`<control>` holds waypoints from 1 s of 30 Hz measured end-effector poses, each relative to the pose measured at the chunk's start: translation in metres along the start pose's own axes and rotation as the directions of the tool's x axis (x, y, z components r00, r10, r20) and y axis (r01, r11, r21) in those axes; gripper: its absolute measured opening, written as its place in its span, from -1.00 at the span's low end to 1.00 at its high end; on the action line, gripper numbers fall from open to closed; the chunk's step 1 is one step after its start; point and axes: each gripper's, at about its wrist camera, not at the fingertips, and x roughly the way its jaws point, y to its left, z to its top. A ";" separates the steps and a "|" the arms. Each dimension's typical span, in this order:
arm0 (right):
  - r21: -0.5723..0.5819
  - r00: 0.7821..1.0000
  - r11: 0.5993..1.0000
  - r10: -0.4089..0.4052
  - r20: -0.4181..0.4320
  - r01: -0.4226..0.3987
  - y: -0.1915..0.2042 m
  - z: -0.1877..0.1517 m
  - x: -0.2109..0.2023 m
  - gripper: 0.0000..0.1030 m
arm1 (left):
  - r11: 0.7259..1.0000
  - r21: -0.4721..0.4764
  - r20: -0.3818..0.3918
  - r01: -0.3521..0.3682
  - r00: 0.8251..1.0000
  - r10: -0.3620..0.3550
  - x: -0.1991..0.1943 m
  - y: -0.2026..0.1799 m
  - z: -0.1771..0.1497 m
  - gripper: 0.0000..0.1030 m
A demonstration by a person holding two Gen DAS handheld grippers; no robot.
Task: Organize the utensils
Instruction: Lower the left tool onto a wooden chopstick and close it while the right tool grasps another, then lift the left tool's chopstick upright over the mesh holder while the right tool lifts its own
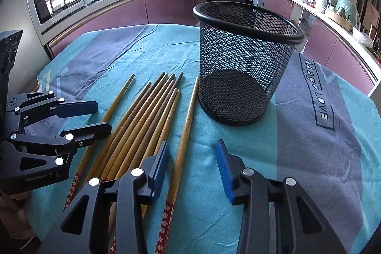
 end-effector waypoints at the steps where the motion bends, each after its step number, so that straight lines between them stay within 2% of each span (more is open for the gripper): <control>1: 0.001 1.000 1.000 0.003 0.000 -0.003 0.000 0.001 0.001 -0.30 | 1.000 -0.003 -0.001 -0.003 1.000 0.003 0.002 0.000 0.002 -0.38; 5: 0.008 1.000 1.000 0.017 -0.001 -0.017 -0.003 0.006 0.004 -0.53 | 0.999 -0.036 -0.005 0.009 1.000 -0.009 0.005 0.003 0.010 -0.67; 7: 0.020 0.999 0.999 0.035 -0.001 -0.035 -0.004 0.007 0.004 -0.78 | 0.998 -0.054 -0.003 0.013 1.000 -0.013 0.006 0.005 0.010 -0.70; 9: 0.038 0.998 0.998 0.059 0.000 -0.059 -0.007 0.007 0.004 -0.87 | 0.998 -0.069 0.000 0.012 1.000 -0.012 0.005 0.007 0.010 -0.74; 15: 0.082 0.995 0.991 0.099 0.031 -0.101 -0.014 0.006 -0.003 -0.90 | 0.995 -0.095 0.013 0.035 0.999 -0.034 0.001 0.010 0.010 -0.85; 20: 0.088 0.986 0.985 0.139 0.094 -0.147 -0.019 0.008 -0.026 -0.90 | 0.992 -0.096 0.041 0.078 0.996 -0.074 -0.012 0.011 0.014 -0.85; 25: 0.080 0.966 0.976 0.184 0.184 -0.201 -0.025 0.014 -0.056 -0.90 | 0.988 -0.081 0.095 0.134 0.987 -0.126 -0.038 0.015 0.020 -0.86; 30: 0.078 0.939 0.968 0.207 0.273 -0.236 -0.031 0.021 -0.083 -0.90 | 0.978 -0.060 0.164 0.200 0.968 -0.188 -0.068 0.017 0.030 -0.86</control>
